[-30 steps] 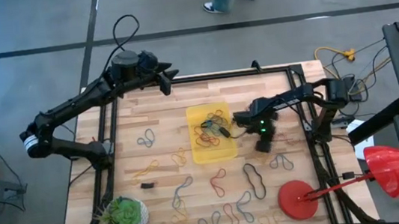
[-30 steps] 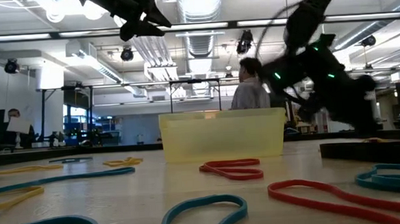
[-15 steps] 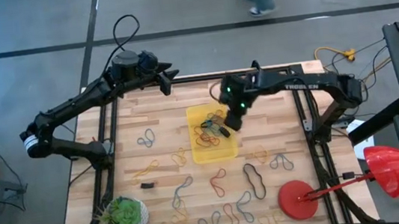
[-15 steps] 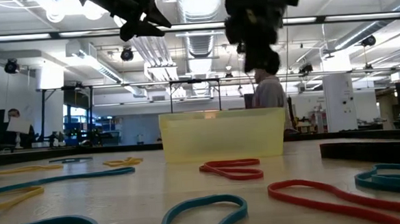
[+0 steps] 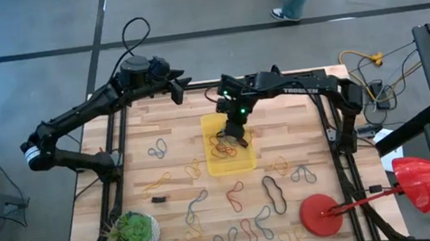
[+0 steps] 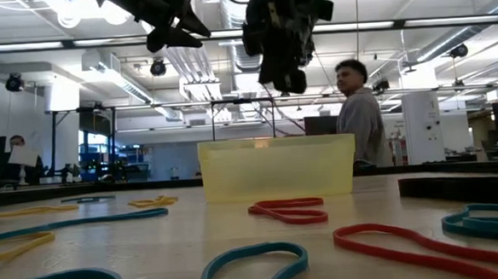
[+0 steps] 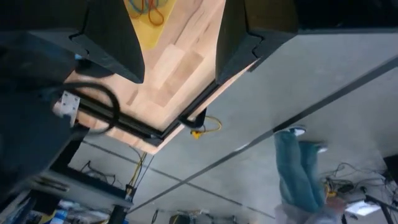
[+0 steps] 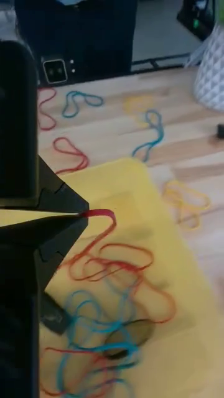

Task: Pick and place rubber bands into bin
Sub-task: Put the top right red rubber band into the yellow bin

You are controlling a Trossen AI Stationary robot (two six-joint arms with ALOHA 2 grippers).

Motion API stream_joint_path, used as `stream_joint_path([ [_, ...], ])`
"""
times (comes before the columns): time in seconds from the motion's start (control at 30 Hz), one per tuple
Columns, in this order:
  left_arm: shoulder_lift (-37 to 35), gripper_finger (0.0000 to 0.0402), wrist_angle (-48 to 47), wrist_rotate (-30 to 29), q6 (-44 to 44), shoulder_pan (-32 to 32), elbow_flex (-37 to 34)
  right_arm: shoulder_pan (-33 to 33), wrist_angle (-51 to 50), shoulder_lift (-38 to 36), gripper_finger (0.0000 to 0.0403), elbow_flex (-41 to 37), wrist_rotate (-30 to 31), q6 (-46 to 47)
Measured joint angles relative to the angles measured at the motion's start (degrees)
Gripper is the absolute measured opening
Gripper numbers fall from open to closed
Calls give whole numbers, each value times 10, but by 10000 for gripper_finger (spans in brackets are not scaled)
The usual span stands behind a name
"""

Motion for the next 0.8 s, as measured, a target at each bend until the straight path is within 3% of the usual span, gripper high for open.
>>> stream_joint_path([
  [0.3, -2, 183, -14, 0, 3, 0, -1, -4, -4, 1, 8, 55, 43, 0],
  [0.57, -3, 183, -14, 0, 3, 0, -1, -2, -71, 1, 9, -28, 80, 17],
  [0.63, -3, 183, -15, 0, 3, 0, -1, 2, -77, 1, 10, -46, 117, 32],
  [0.8, -3, 183, -16, 0, 3, 0, -2, 20, -107, 0, 47, -78, 151, 31],
])
